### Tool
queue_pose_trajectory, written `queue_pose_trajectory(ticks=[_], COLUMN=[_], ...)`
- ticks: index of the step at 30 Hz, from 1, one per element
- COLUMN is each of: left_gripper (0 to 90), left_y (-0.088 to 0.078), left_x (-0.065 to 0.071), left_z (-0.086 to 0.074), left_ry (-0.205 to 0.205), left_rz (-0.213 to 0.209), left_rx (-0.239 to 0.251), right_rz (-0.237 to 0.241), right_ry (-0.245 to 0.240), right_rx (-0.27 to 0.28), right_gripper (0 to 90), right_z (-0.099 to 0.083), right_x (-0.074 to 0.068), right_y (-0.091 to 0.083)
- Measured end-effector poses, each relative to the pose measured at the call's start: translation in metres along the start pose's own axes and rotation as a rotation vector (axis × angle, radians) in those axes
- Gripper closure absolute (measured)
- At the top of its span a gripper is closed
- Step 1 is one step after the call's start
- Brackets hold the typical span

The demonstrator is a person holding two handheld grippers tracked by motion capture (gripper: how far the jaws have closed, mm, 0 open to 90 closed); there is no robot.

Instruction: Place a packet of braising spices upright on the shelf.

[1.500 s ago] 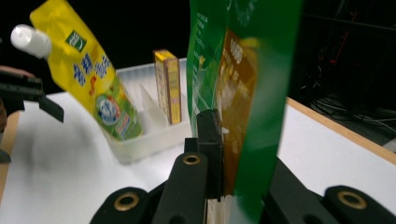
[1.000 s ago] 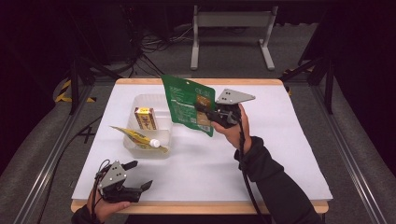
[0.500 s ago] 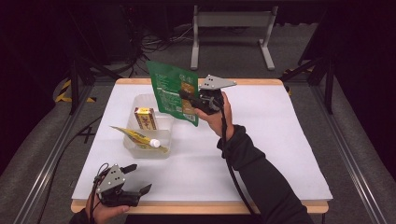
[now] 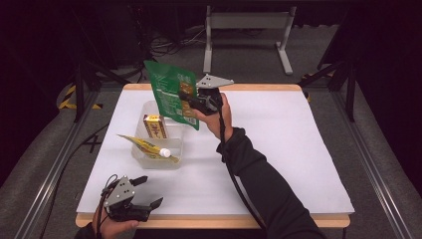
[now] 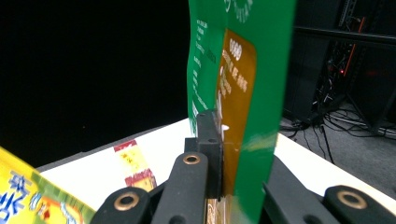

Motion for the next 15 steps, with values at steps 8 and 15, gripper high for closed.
queue_pose_trajectory(ticks=[8, 15], left_gripper=[14.8, 15.9], left_y=[-0.002, -0.003], left_x=[-0.001, 0.000], left_z=[0.000, 0.001], left_ry=[-0.005, 0.003], left_rz=[-0.010, -0.031], left_rx=[0.010, 0.020], right_rz=[-0.001, 0.004], right_ry=[0.036, 0.040], right_rx=[0.022, 0.020], right_gripper=[89.1, 89.1], right_z=[-0.003, -0.008], right_x=[0.002, 0.003], right_y=[0.029, 0.048])
Point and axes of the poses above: each handheld gripper's, and its own axes: y roughly forward along the jaws, z roughly out of its top, x roughly to its right, the point moved 1 cm from there along y, roughly forward along the jaws, and after that the axes turned 15 degrees about z, right-handed, at the moved point
